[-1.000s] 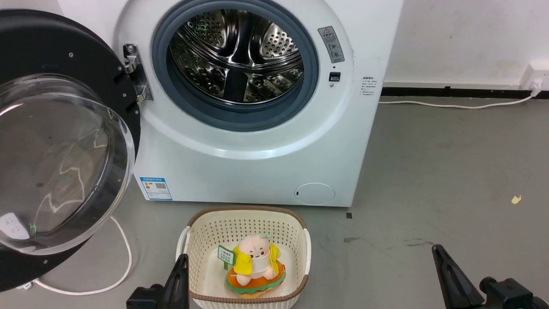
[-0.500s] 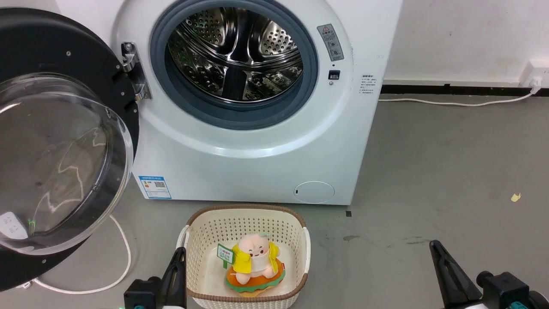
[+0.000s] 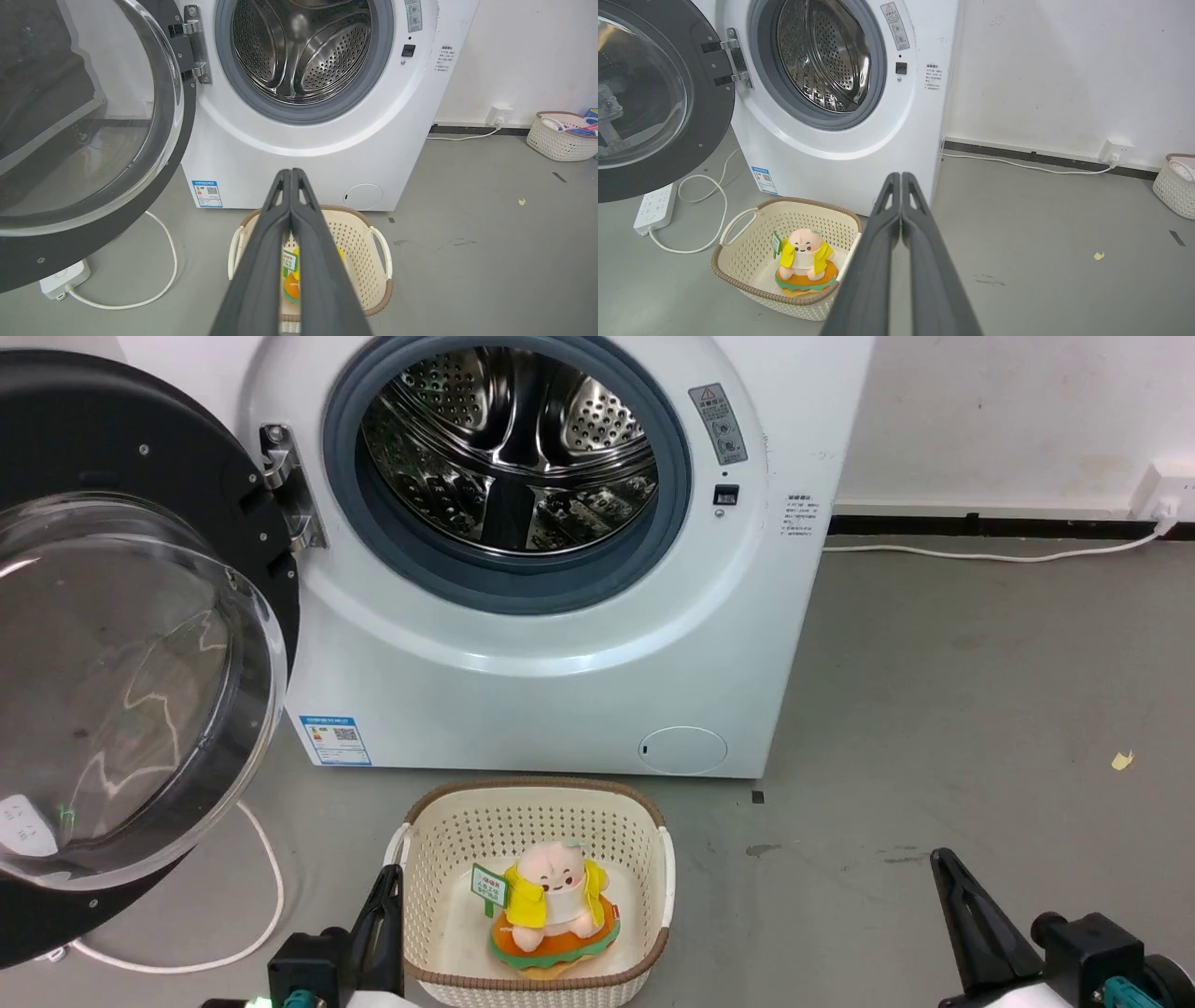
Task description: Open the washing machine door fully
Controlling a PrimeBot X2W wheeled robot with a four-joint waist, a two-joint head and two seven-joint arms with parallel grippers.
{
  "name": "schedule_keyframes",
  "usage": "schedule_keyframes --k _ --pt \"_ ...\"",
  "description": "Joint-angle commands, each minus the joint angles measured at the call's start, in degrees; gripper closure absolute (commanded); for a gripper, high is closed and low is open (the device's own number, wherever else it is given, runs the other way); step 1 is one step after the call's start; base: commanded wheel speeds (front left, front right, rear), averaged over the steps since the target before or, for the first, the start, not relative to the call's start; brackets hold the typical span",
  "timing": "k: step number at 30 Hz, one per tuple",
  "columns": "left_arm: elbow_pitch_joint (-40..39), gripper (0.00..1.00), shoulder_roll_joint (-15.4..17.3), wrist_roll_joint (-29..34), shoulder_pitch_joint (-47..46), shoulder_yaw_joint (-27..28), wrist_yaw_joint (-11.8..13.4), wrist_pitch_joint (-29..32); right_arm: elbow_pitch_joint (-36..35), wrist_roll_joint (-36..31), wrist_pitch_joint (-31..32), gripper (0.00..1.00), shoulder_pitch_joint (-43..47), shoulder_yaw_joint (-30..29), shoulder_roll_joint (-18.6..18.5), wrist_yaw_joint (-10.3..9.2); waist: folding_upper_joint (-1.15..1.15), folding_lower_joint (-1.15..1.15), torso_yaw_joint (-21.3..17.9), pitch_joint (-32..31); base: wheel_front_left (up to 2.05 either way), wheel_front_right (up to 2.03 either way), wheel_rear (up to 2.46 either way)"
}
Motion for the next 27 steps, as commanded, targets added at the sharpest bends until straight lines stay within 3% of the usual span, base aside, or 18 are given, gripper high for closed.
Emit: schedule_keyframes --k 1,27 --pt "-0.33 1.0 -0.18 0.6 -0.96 0.36 -0.28 0.25 0.12 -0.2 0.14 1.0 -0.94 0.06 0.12 -0.02 0.0 0.0 0.0 0.02 0.0 0.0 0.0" --pt "-1.69 1.0 -2.06 4.24 -2.22 4.0 -2.89 3.19 0.25 -0.85 2.53 1.0 -2.96 0.58 0.19 -0.03 0.0 0.0 -0.26 0.72 0.0 0.0 0.0"
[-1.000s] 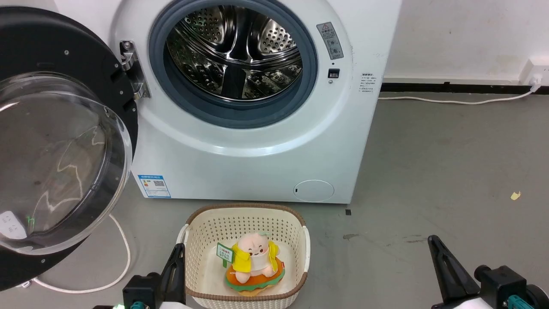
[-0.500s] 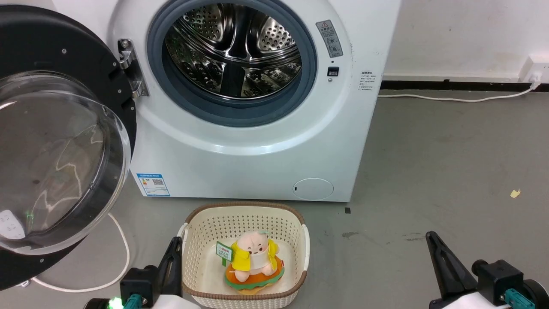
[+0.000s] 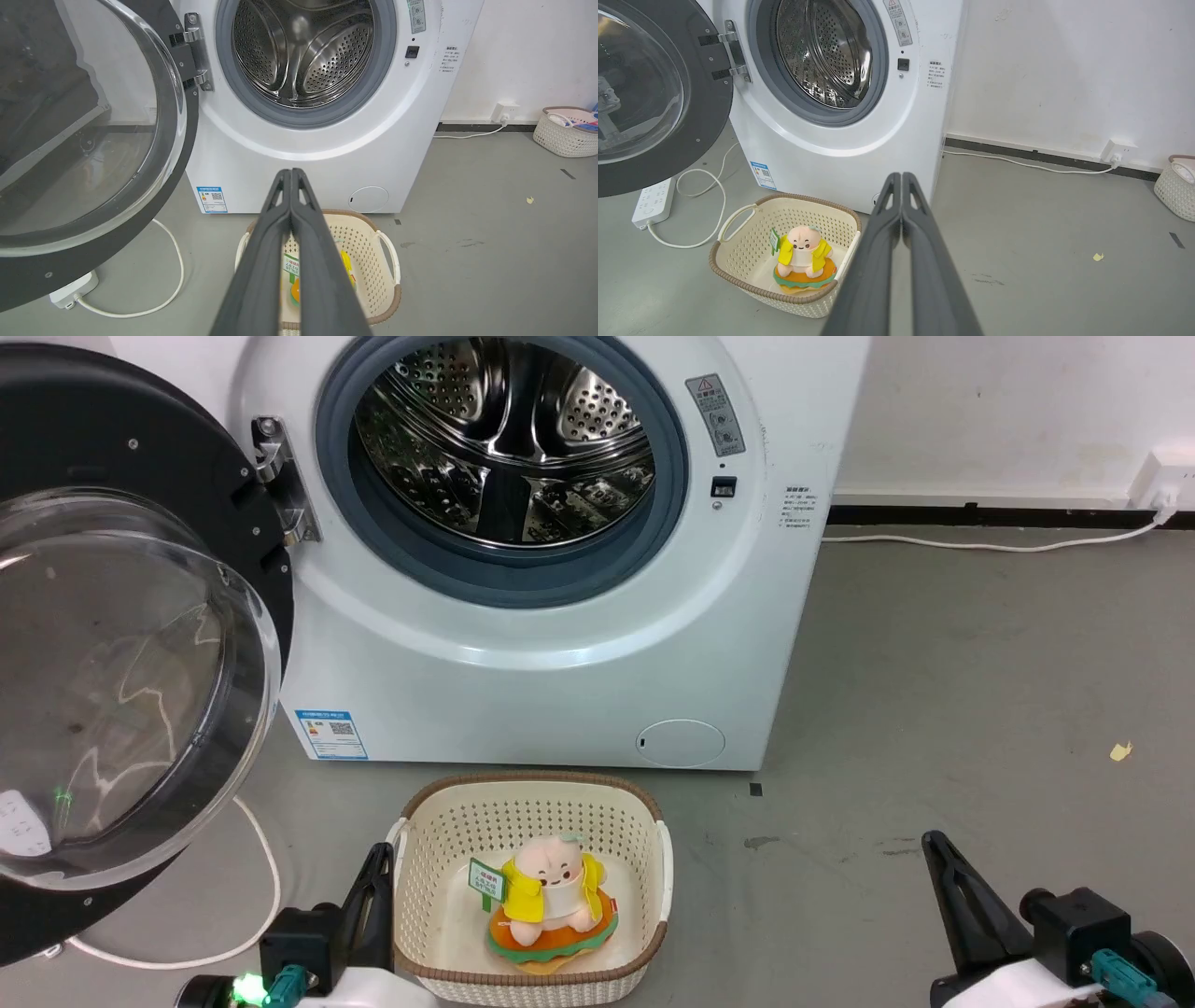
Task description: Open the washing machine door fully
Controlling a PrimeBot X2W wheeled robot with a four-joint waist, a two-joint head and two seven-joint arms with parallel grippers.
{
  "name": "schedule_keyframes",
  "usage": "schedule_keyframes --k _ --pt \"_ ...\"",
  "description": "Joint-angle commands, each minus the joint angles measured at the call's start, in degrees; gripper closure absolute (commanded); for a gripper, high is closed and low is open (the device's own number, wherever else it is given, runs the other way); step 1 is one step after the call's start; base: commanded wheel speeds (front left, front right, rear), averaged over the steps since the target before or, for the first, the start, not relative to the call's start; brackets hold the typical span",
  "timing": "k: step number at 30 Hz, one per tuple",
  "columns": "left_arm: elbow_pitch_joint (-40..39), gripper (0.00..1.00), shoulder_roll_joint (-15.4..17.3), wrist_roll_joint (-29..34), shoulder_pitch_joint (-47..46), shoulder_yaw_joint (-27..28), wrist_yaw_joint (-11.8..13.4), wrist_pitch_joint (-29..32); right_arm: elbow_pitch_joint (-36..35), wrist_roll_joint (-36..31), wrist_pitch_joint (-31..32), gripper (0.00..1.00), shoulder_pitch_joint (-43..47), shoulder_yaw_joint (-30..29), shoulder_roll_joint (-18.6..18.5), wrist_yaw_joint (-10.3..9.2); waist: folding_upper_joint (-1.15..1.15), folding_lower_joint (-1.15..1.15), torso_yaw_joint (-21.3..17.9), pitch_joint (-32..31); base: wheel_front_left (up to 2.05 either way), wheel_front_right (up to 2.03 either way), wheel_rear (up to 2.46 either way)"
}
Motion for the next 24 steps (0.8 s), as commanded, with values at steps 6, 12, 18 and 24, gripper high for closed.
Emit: schedule_keyframes --k 6,12,18,24 --pt "-0.57 1.0 -0.57 1.24 -1.29 1.06 -0.77 0.89 0.18 -0.48 0.52 1.0 -1.2 0.23 0.2 -0.03 0.0 0.0 -0.05 0.15 0.0 0.0 0.0" --pt "-0.86 1.0 -0.98 2.02 -1.56 1.84 -1.33 1.52 0.21 -0.62 1.04 1.0 -1.63 0.35 0.22 -0.03 0.0 0.0 -0.11 0.3 0.0 0.0 0.0" --pt "-1.16 1.0 -1.38 2.81 -1.83 2.62 -1.89 2.15 0.24 -0.76 1.55 1.0 -2.07 0.46 0.23 -0.03 0.0 0.0 -0.16 0.45 0.0 0.0 0.0" --pt "-1.45 1.0 -1.78 3.59 -2.1 3.4 -2.45 2.78 0.27 -0.9 2.06 1.0 -2.5 0.57 0.24 -0.03 0.0 0.0 -0.22 0.61 0.0 0.0 0.0"
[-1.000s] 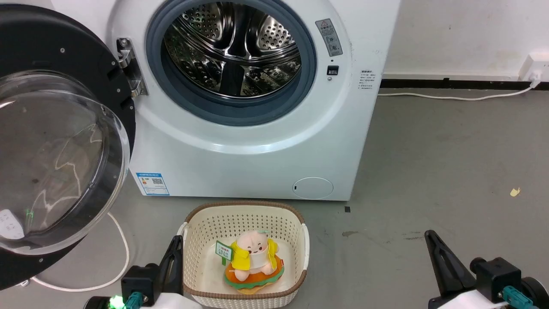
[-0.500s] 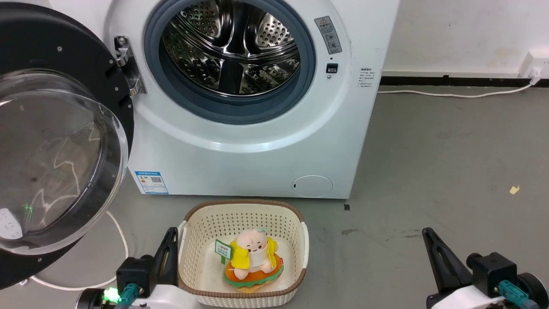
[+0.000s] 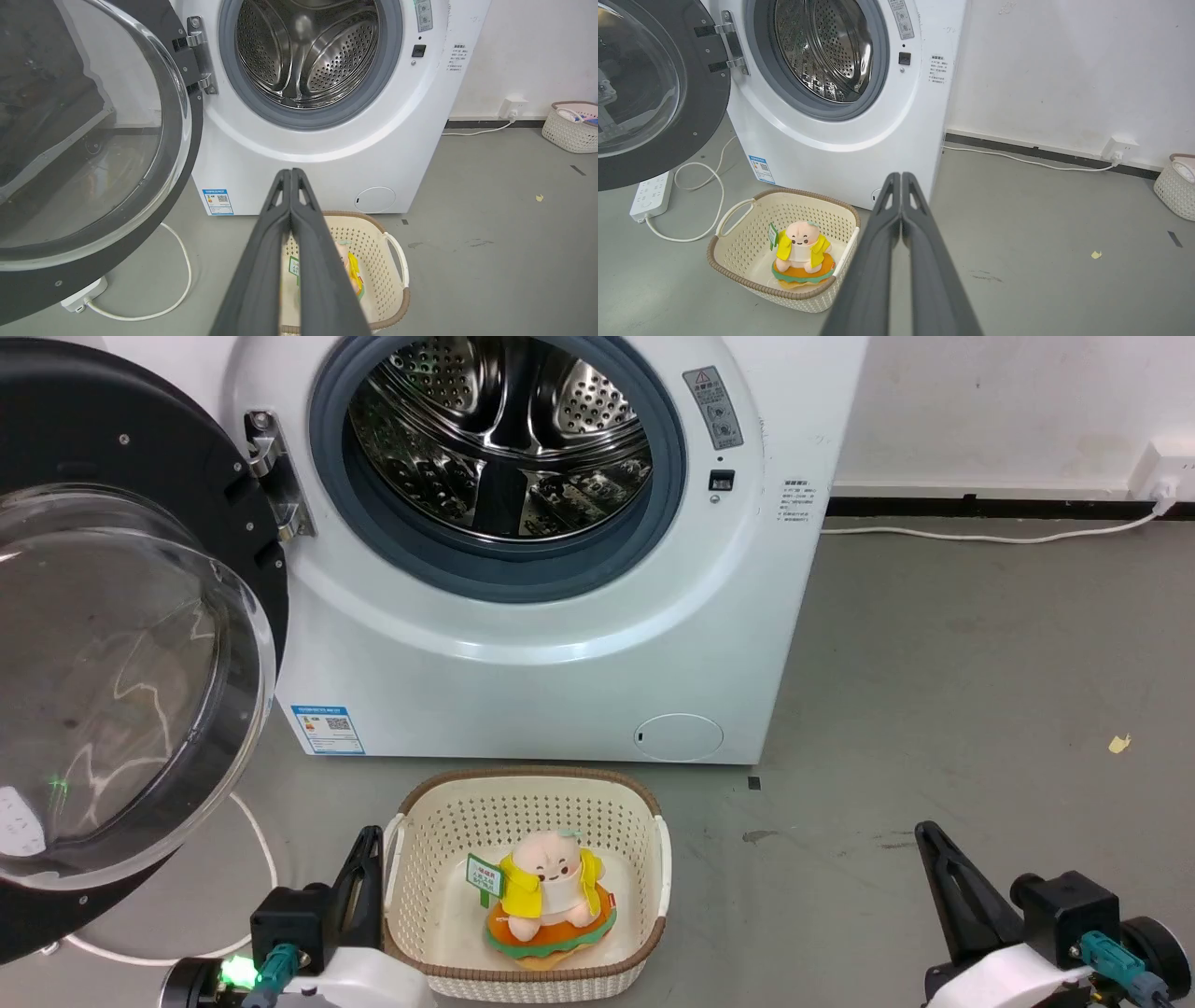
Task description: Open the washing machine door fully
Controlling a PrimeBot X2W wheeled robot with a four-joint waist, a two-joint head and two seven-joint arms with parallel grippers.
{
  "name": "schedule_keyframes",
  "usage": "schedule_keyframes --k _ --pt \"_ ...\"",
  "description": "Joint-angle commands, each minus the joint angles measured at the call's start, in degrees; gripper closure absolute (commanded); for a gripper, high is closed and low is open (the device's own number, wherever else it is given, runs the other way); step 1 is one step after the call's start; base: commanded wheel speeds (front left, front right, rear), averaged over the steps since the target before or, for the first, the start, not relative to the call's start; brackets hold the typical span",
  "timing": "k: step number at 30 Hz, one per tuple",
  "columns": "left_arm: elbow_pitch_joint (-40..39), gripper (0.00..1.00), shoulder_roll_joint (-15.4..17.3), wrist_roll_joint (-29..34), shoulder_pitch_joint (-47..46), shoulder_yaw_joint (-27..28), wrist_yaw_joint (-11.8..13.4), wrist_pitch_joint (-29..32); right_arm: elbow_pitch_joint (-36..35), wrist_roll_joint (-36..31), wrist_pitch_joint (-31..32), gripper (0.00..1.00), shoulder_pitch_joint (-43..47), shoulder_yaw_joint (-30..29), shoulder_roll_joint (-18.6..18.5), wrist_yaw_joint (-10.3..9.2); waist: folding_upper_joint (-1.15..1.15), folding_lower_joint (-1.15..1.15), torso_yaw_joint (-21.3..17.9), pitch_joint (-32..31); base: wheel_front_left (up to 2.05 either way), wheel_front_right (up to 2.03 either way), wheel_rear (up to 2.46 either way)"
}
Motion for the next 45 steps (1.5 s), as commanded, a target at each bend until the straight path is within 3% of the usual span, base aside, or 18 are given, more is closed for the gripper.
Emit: schedule_keyframes --k 1,21,45 --pt "-0.37 1.0 -0.14 0.62 -1.0 0.36 -0.5 0.28 0.17 -0.41 0.16 1.0 -1.19 0.17 0.25 -0.03 0.0 0.0 -0.01 0.03 0.0 0.0 0.0" --pt "-1.44 1.0 -1.62 3.48 -1.99 3.22 -2.55 2.59 0.27 -0.92 2.04 1.0 -2.77 0.58 0.3 -0.04 0.0 0.0 -0.21 0.59 0.0 0.0 0.0" --pt "-1.5 1.0 -1.7 3.63 -2.05 3.37 -2.65 2.71 0.28 -0.95 2.14 1.0 -2.85 0.6 0.3 -0.04 0.0 0.0 -0.22 0.61 0.0 0.0 0.0"
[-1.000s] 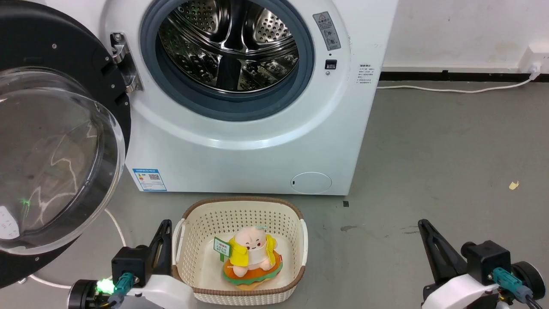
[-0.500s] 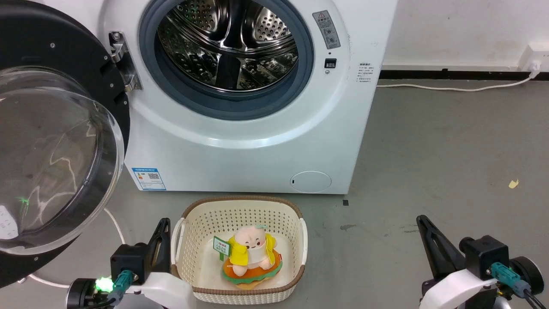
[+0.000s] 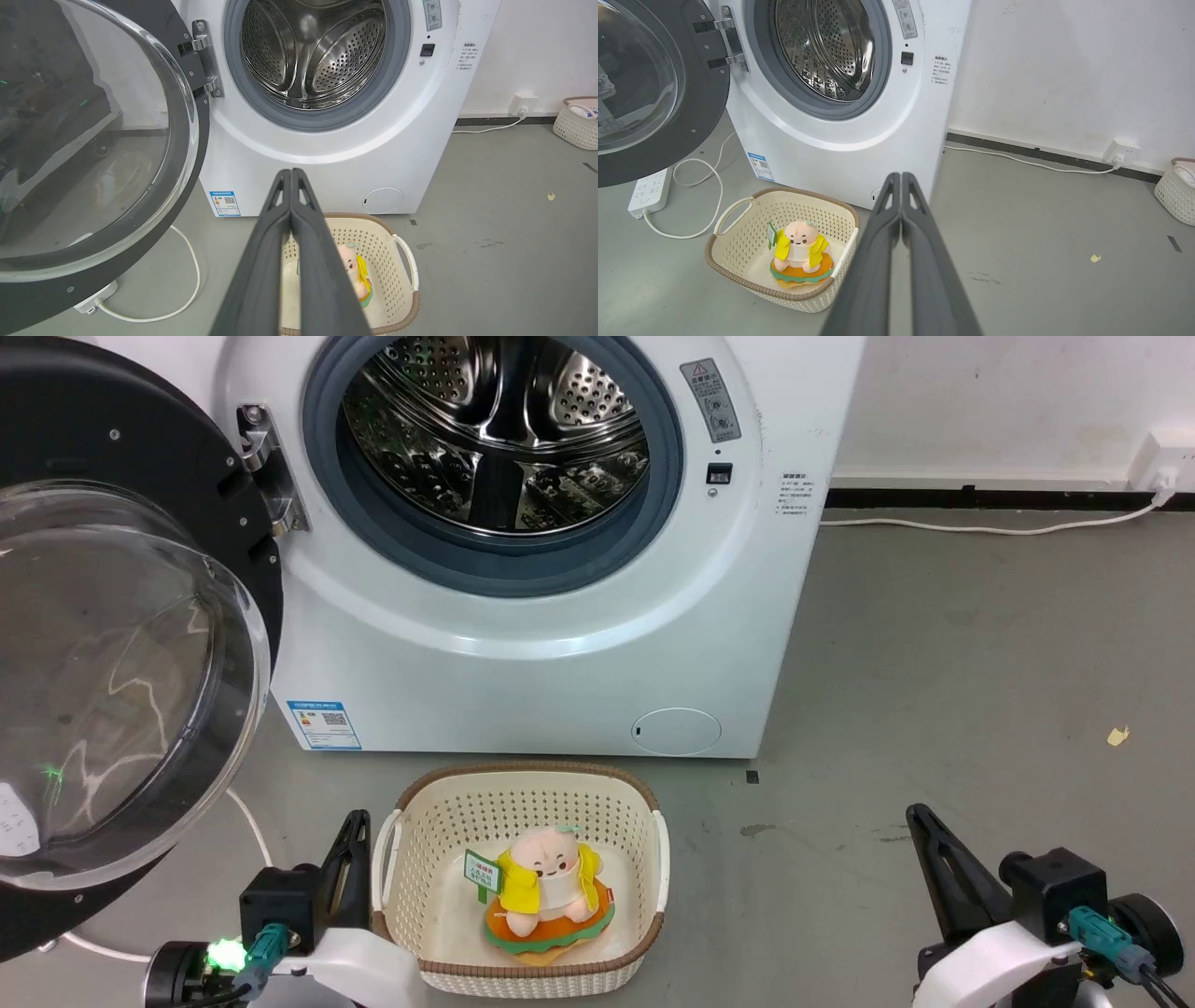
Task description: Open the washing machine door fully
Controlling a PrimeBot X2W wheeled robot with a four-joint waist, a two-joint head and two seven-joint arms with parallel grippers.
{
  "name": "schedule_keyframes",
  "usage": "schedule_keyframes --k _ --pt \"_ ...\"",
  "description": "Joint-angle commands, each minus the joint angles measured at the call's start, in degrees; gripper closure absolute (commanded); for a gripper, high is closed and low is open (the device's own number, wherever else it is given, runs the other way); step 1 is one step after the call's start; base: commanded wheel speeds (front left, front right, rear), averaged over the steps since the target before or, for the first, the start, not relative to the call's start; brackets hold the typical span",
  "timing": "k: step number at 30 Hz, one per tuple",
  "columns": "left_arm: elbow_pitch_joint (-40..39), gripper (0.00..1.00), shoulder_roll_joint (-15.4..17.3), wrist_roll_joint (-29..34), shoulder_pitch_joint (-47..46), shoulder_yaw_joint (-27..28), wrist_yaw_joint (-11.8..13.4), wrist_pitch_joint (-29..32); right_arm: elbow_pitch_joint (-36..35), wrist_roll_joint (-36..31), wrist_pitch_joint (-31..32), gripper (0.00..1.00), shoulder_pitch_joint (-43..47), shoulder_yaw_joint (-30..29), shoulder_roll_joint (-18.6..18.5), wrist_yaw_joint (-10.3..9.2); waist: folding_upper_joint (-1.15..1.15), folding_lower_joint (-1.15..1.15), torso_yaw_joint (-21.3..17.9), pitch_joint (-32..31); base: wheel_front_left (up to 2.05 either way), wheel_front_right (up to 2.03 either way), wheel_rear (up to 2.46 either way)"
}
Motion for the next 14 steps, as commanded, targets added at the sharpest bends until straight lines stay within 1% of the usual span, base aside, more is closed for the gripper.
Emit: schedule_keyframes --k 1,14 --pt "-0.23 1.0 0.03 0.5 -0.88 -0.03 -0.25 0.02 0.13 -0.43 0.08 1.0 -0.69 -0.05 0.29 -0.04 0.0 0.01 0.0 0.0 0.0 0.0 0.0" --pt "-0.23 1.0 0.03 0.5 -0.88 -0.03 -0.25 0.02 0.13 -0.43 0.08 1.0 -0.69 -0.05 0.29 -0.04 0.0 0.01 0.0 0.0 0.0 0.0 0.0"
